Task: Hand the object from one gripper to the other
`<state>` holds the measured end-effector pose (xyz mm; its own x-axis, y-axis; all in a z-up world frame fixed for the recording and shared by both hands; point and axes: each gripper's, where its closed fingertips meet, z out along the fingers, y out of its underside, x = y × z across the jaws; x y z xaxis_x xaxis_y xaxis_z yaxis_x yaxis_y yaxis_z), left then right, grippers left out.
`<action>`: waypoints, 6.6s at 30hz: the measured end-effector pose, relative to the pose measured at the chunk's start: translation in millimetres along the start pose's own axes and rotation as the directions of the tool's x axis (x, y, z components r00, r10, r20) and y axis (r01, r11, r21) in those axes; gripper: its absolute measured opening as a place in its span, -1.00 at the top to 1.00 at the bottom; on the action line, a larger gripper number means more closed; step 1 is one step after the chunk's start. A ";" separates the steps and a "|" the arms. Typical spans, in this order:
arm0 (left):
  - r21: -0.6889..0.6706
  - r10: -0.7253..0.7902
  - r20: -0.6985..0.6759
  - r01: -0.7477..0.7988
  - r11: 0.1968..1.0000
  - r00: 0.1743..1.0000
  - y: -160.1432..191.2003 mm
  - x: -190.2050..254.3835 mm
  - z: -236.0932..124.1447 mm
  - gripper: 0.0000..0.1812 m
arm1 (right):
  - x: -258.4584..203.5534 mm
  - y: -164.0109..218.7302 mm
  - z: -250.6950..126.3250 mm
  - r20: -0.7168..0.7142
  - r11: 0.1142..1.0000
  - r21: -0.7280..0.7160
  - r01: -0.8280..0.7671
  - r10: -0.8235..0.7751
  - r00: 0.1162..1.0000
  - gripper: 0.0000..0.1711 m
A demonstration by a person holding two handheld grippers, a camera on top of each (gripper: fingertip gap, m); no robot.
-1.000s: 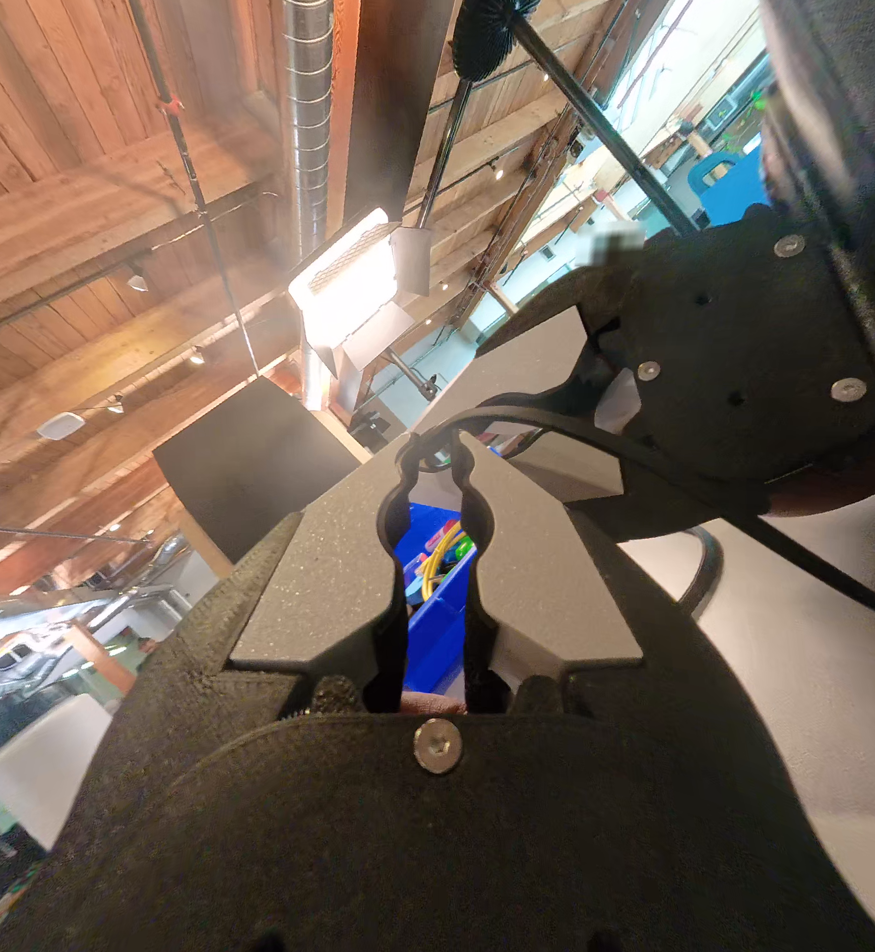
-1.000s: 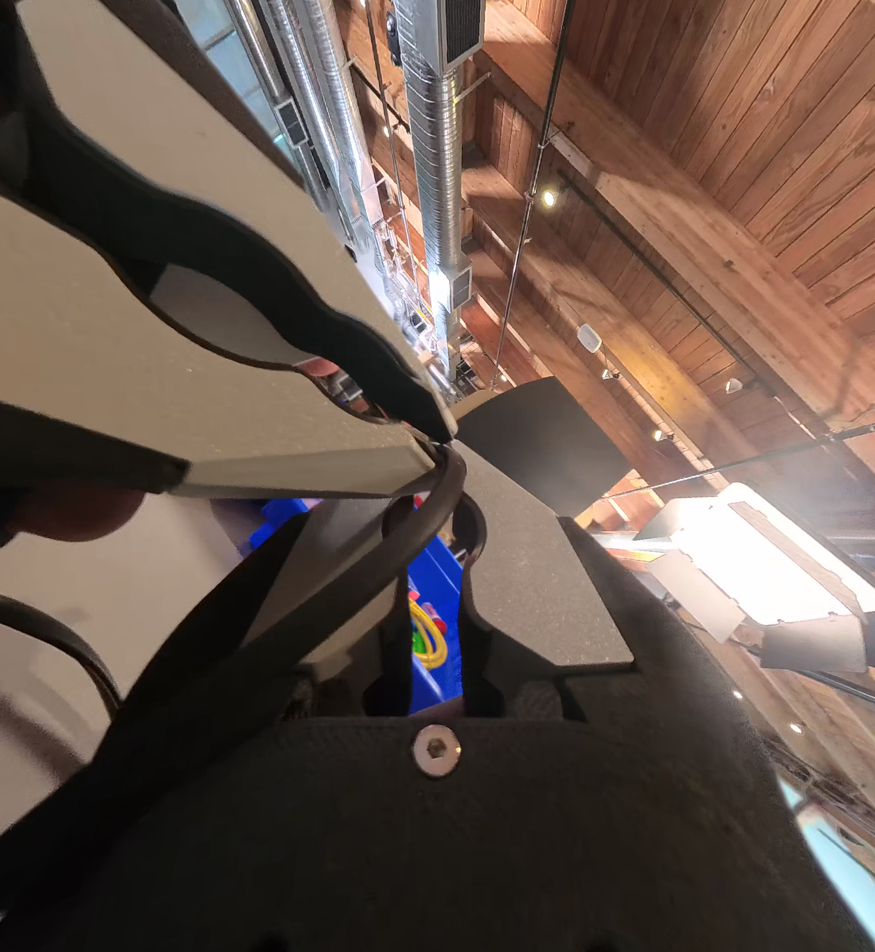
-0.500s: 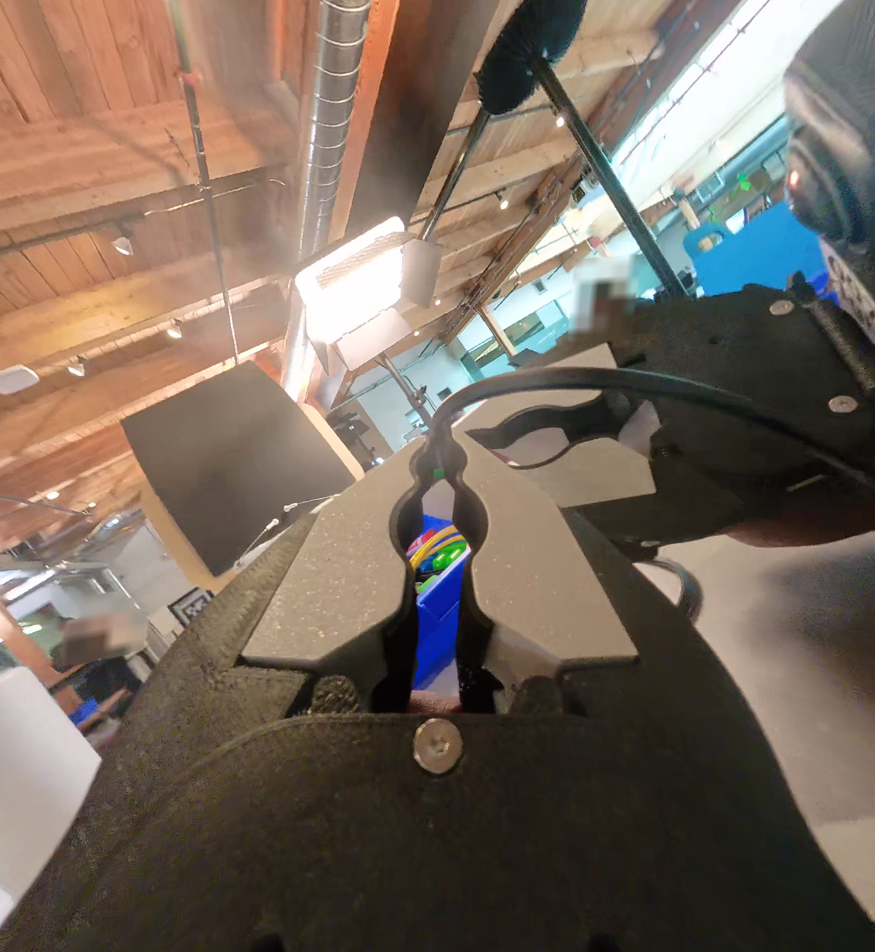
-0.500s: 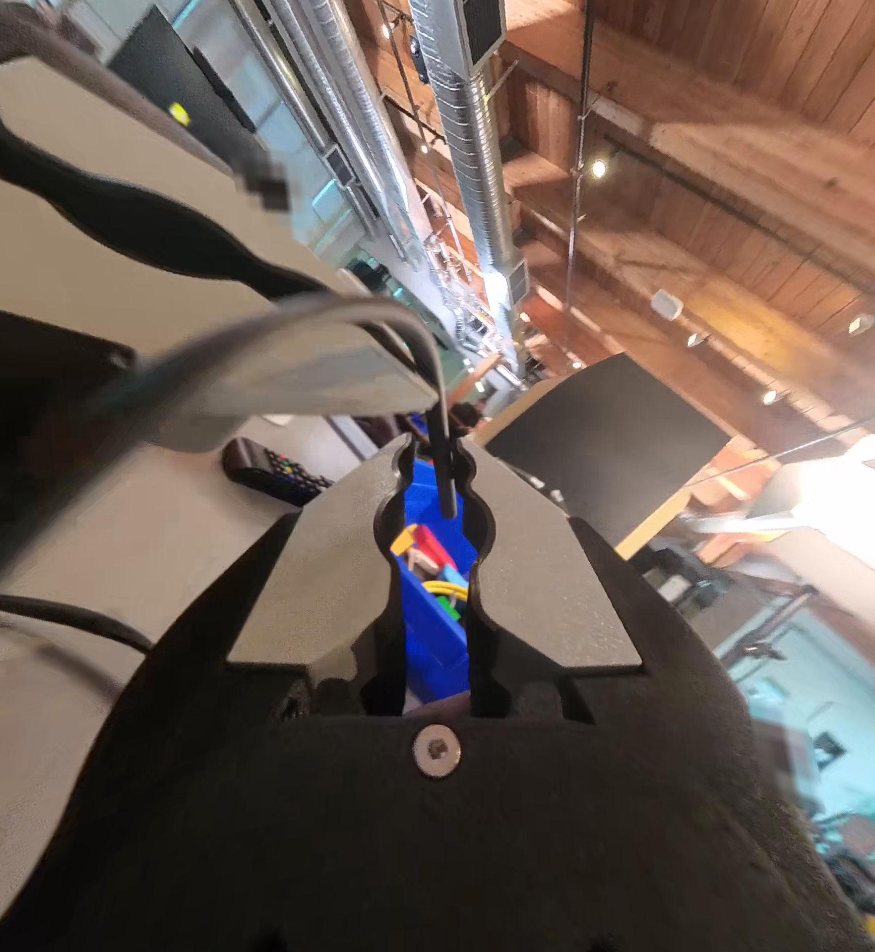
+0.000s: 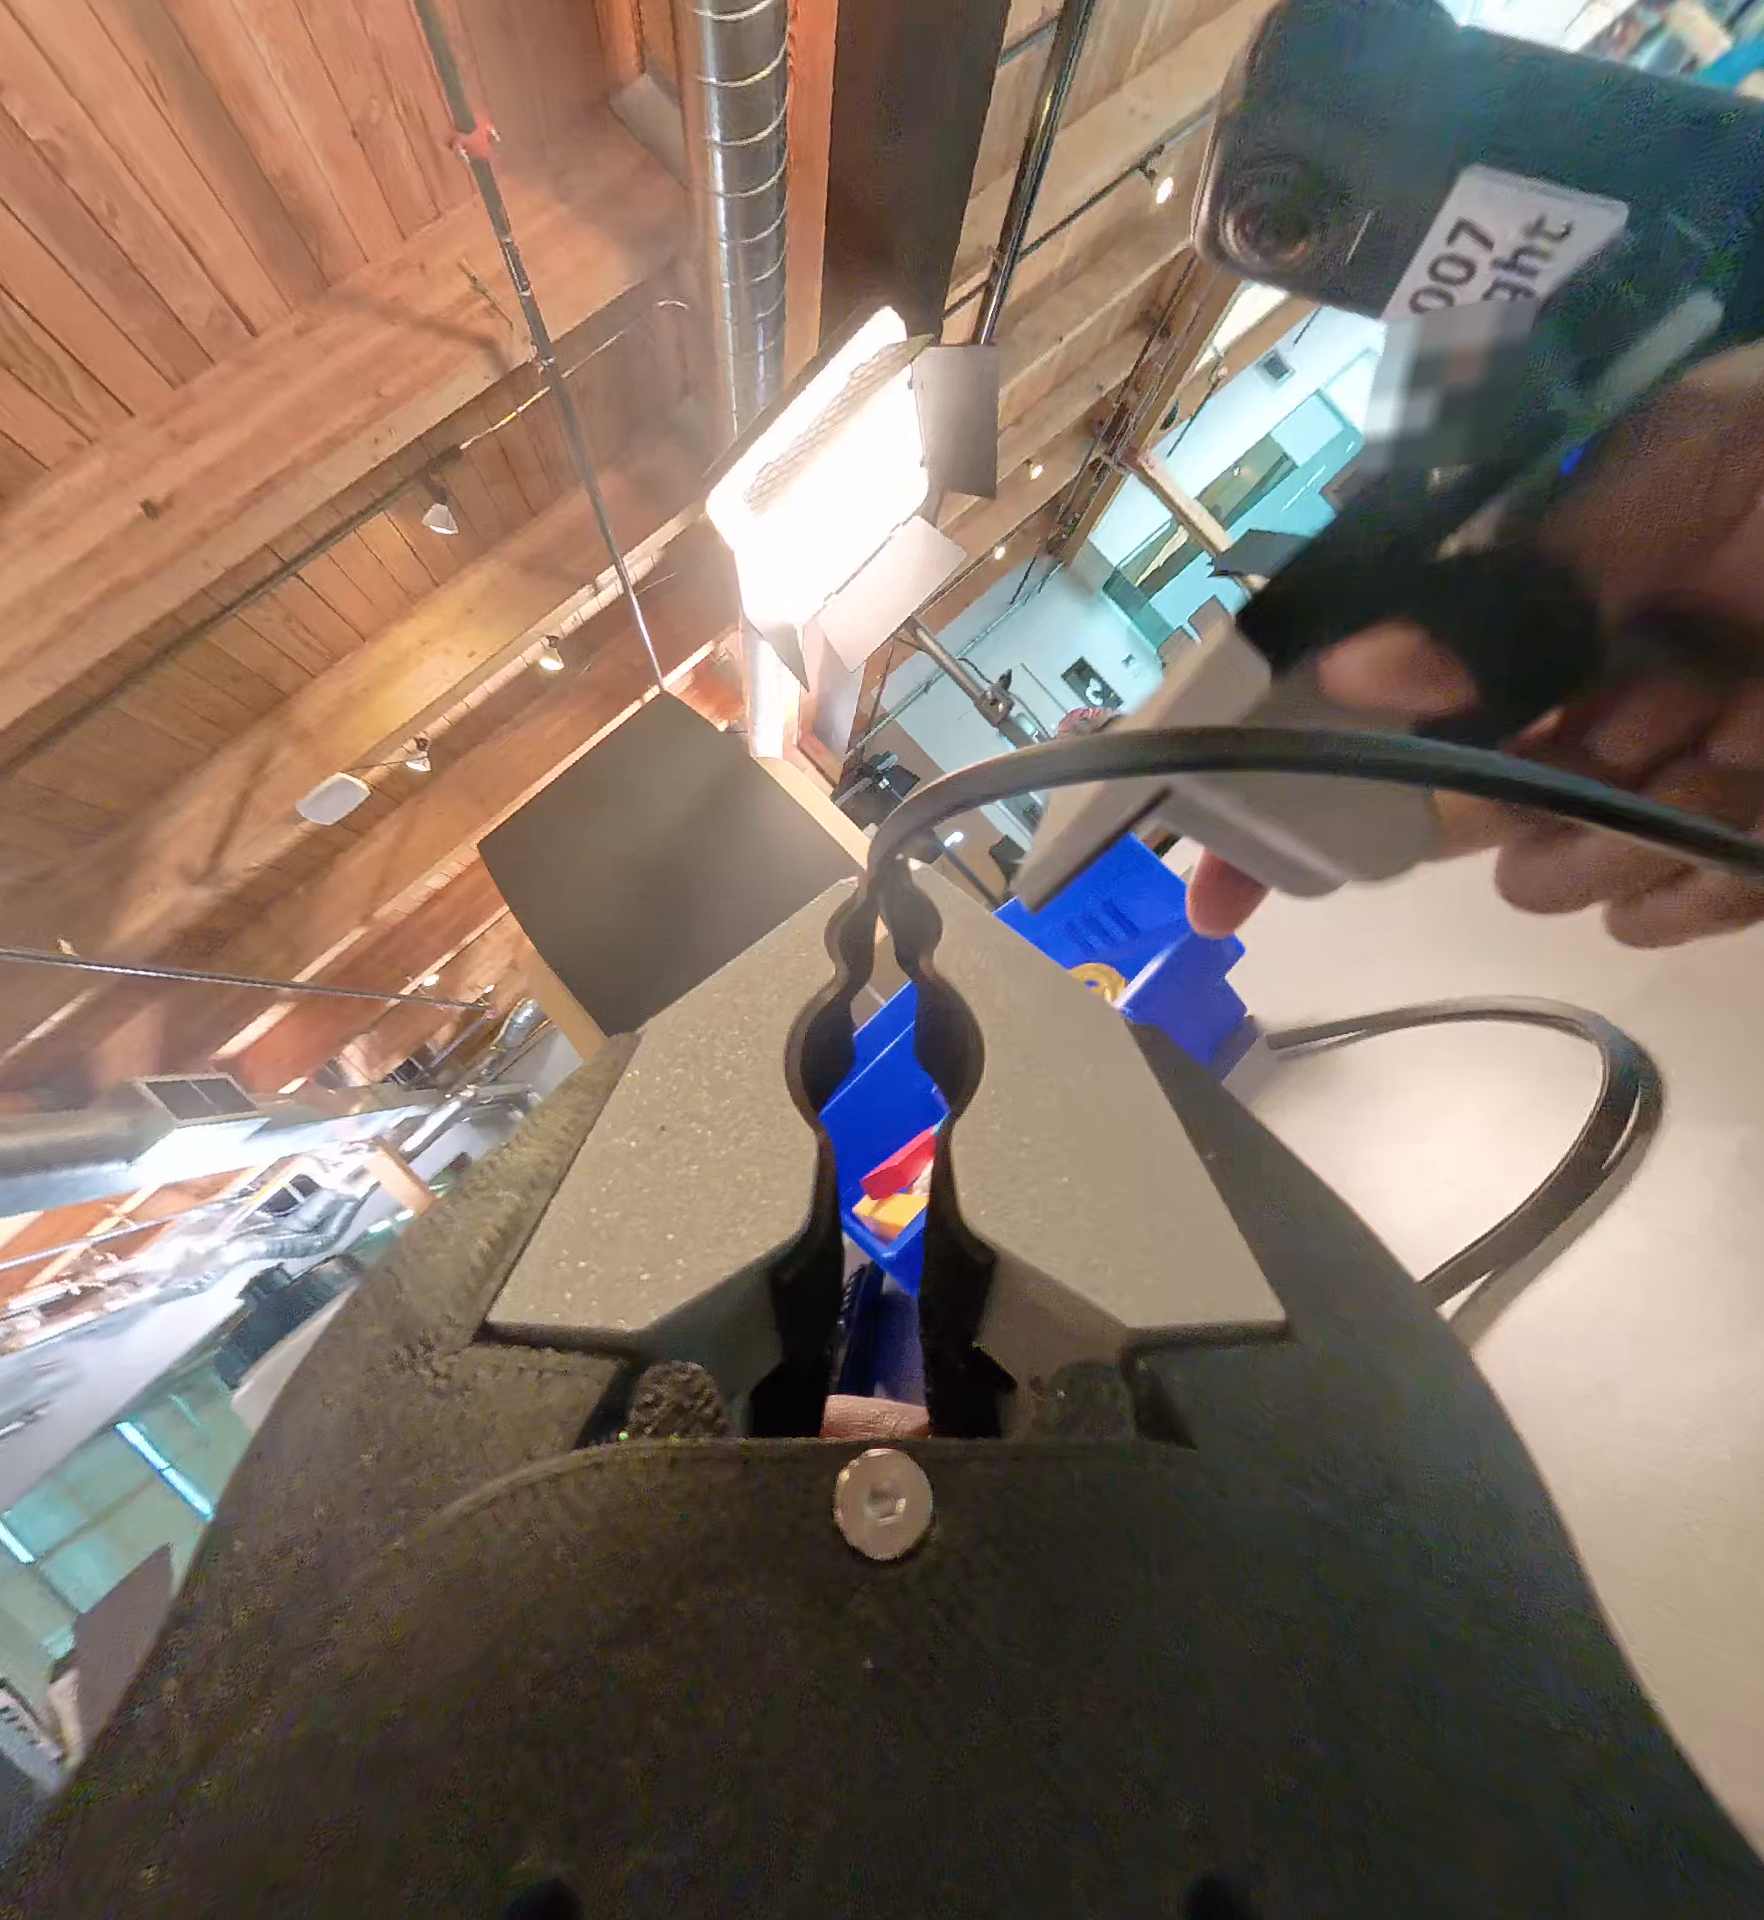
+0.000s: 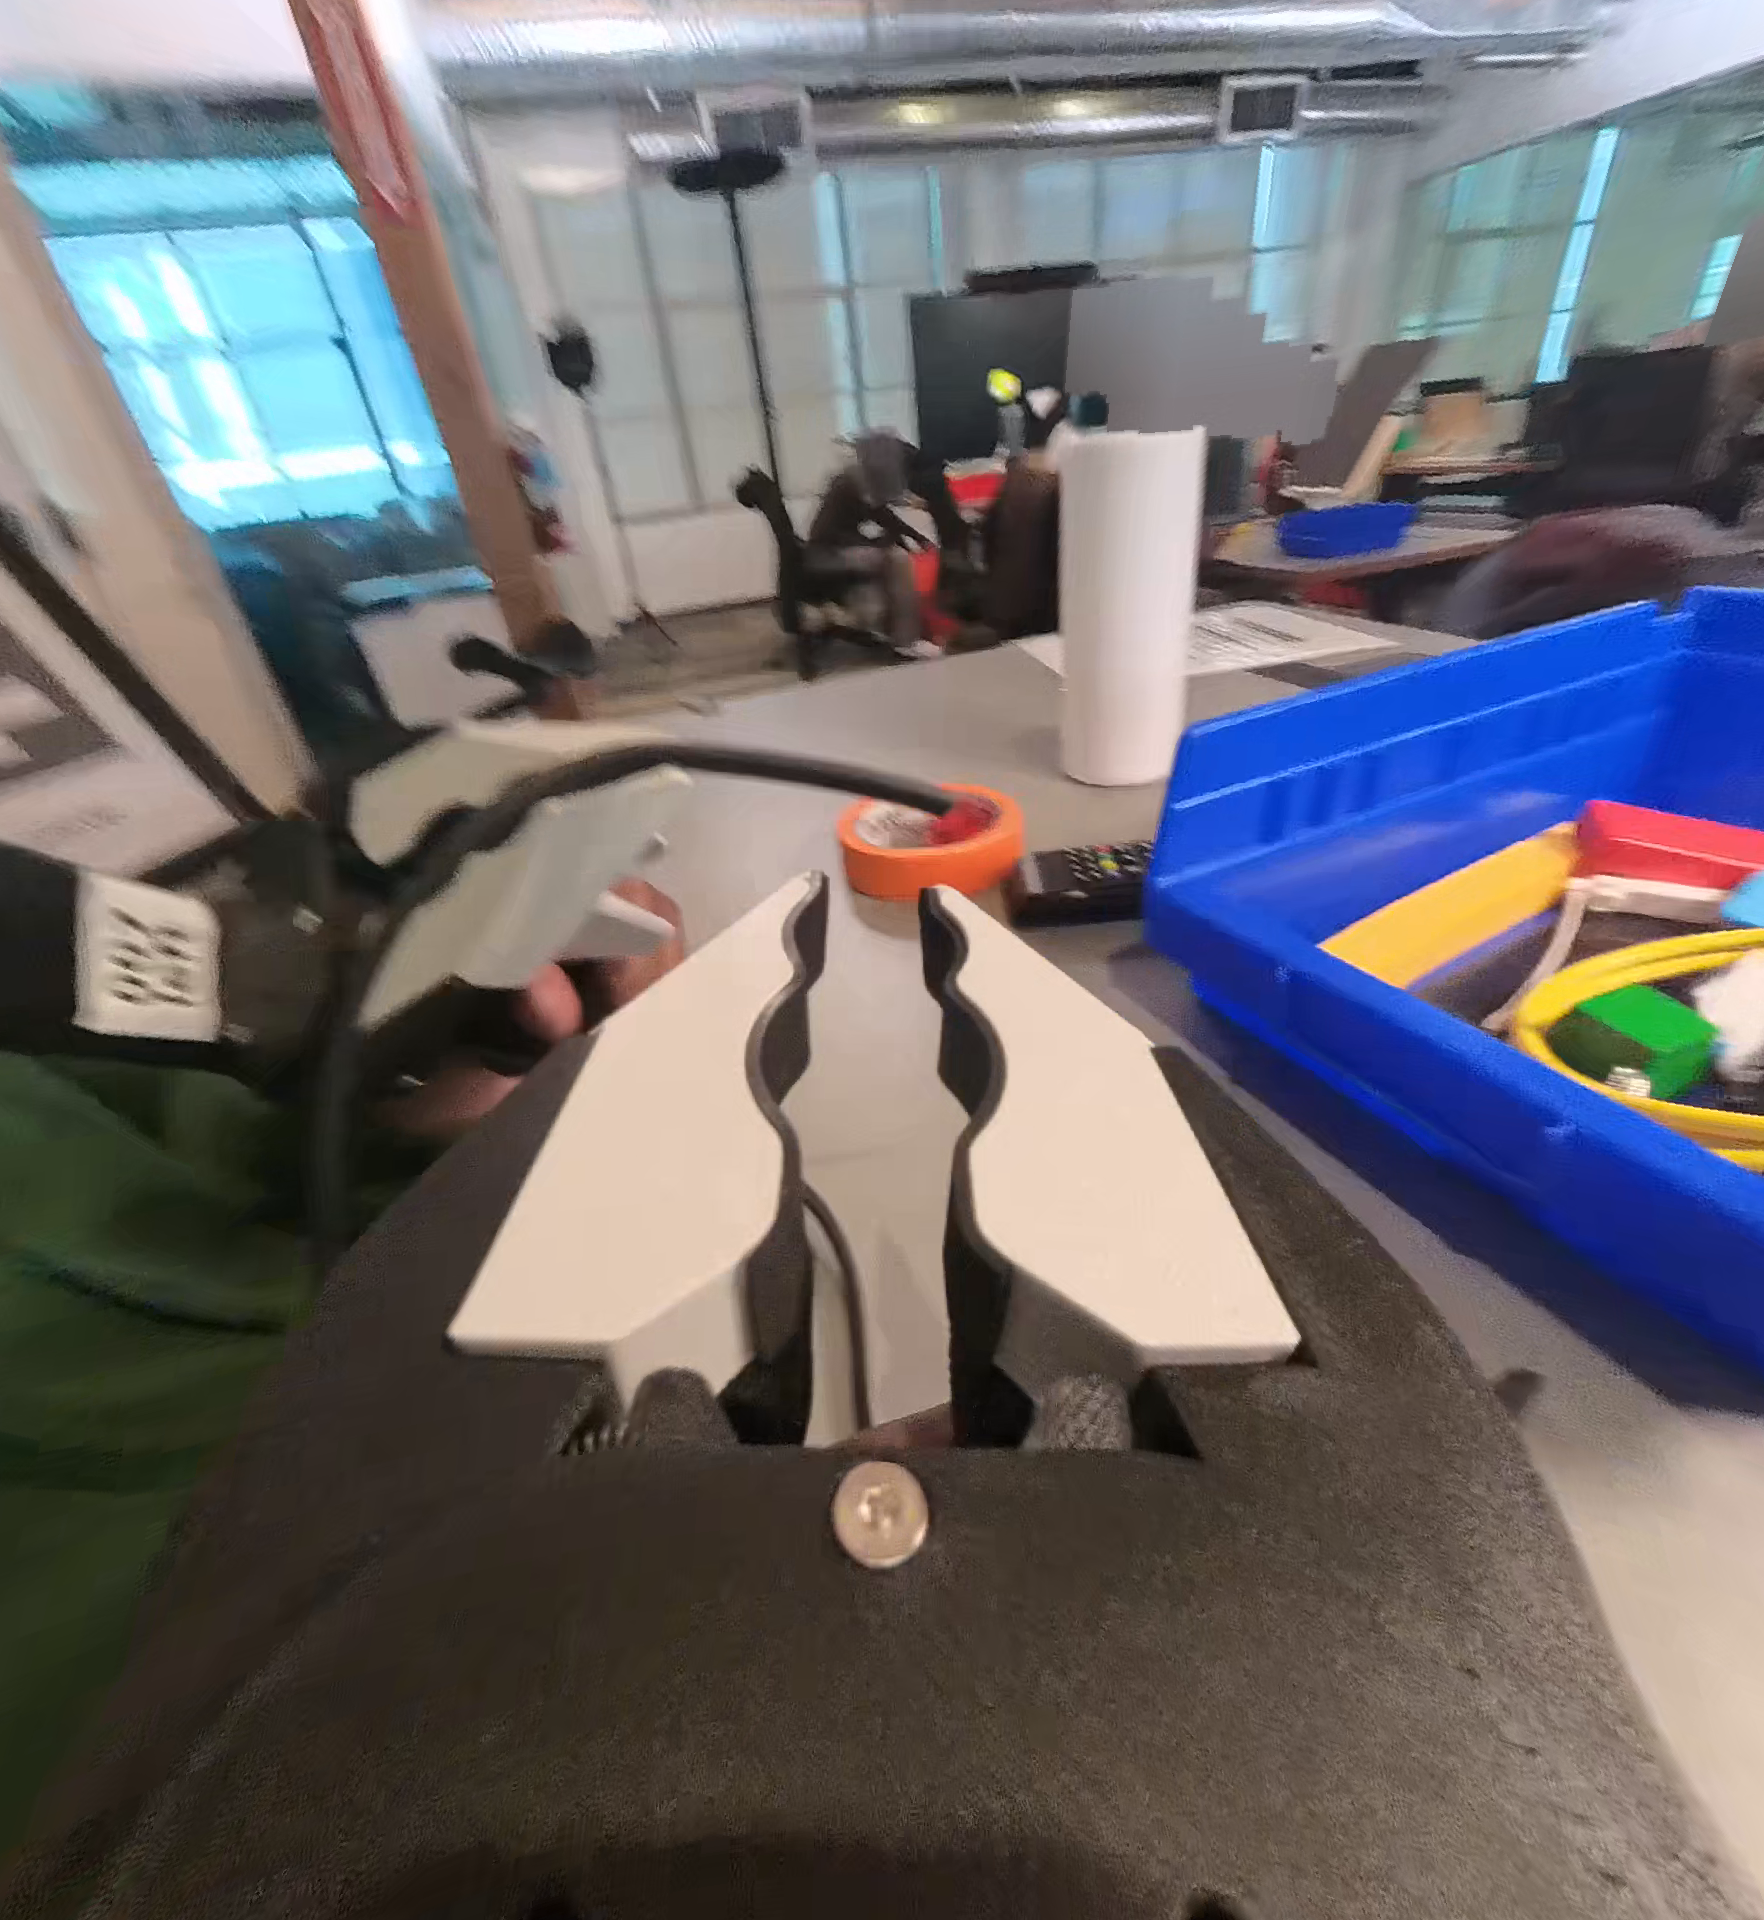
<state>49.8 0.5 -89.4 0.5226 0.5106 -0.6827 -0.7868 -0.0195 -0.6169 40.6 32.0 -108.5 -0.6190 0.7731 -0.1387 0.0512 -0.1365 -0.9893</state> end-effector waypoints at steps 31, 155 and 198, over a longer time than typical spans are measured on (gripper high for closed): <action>-0.148 -0.135 -0.019 0.131 0.980 0.991 35.6 -5.9 7.3 0.90 | -2.3 16.2 14.0 -0.049 0.993 -0.065 0.094 -0.097 0.994 0.94; -0.177 -0.768 -0.394 0.778 0.603 0.505 2.6 13.8 0.8 0.77 | 5.6 13.2 8.9 -0.379 0.864 -0.141 0.483 -0.498 0.780 0.95; -0.247 -0.771 -0.401 0.752 0.610 0.494 7.1 23.2 2.8 0.71 | -10.2 -25.9 -11.5 -0.296 0.926 0.205 0.316 -0.249 0.922 0.96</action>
<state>55.4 14.6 -108.6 0.9968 -0.0775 -0.0184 -0.0058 0.1597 -0.9871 54.6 34.8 -81.9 -0.3519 0.9301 0.1049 -0.3087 -0.0096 -0.9511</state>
